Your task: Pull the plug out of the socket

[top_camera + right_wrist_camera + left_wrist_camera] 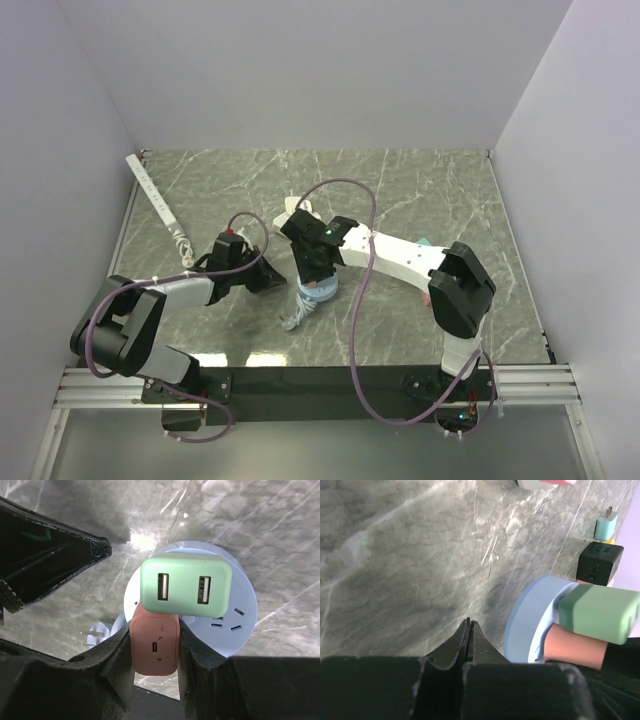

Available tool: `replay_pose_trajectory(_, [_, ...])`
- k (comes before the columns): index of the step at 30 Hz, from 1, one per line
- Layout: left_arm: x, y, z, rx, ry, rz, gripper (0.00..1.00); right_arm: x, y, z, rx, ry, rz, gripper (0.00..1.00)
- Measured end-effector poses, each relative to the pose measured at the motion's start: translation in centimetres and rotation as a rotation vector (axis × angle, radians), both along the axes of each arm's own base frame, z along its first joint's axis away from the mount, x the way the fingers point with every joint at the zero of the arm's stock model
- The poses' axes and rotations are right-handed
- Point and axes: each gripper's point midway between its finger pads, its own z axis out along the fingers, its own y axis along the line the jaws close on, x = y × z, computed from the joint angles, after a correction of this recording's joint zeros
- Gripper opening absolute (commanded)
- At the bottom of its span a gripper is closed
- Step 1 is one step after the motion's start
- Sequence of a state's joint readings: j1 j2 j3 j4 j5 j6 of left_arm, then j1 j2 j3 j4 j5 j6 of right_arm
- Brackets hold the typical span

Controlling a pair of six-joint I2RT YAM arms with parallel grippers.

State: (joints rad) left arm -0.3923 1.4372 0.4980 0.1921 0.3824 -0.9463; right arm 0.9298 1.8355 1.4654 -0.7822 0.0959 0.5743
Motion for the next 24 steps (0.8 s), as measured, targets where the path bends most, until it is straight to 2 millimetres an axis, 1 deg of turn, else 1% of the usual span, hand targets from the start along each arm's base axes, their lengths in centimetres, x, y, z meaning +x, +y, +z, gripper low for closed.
replay_pose_trajectory(4, [-0.2, 0.1, -0.2, -0.004, -0.002, 0.000, 0.01, -0.3, -0.2, -0.6, -0.002, 0.015, 0.000, 0.00])
replay_pose_trajectory(7, [-0.5, 0.0, -0.1, -0.017, -0.009, -0.008, 0.25, -0.5, -0.4, -1.0, -0.002, 0.029, -0.005, 0.00])
replay_pose_trajectory(8, [-0.6, -0.1, 0.1, -0.025, -0.017, -0.011, 0.46, -0.4, -0.4, -1.1, 0.011, 0.039, -0.008, 0.00])
replay_pose_trajectory(9, [-0.7, -0.2, 0.3, -0.038, -0.025, -0.016, 0.54, -0.5, -0.3, -1.3, 0.030, 0.054, -0.014, 0.00])
replay_pose_trajectory(11, [-1.1, -0.4, 1.0, -0.063, -0.047, -0.032, 0.69, -0.6, -0.6, -1.6, 0.069, 0.092, -0.036, 0.00])
replay_pose_trajectory(14, [-1.9, -0.7, 2.6, -0.109, -0.098, -0.067, 0.79, -0.1, -1.7, -1.8, 0.114, 0.151, -0.079, 0.00])
replay_pose_trajectory(17, [-2.9, -1.0, 4.5, -0.157, -0.161, -0.120, 0.81, 1.1, -2.5, -1.4, 0.162, 0.179, -0.112, 0.00])
replay_pose_trajectory(19, [-3.3, -1.4, 5.3, -0.183, -0.188, -0.159, 0.81, 2.0, -2.7, -1.0, 0.194, 0.178, -0.123, 0.00])
replay_pose_trajectory(21, [-3.7, -1.7, 5.4, -0.204, -0.188, -0.192, 0.82, 2.3, -2.7, -0.5, 0.225, 0.172, -0.121, 0.00])
replay_pose_trajectory(24, [-4.2, -2.3, 5.1, -0.239, -0.165, -0.229, 0.84, 1.9, -2.1, 0.6, 0.280, 0.169, -0.101, 0.00])
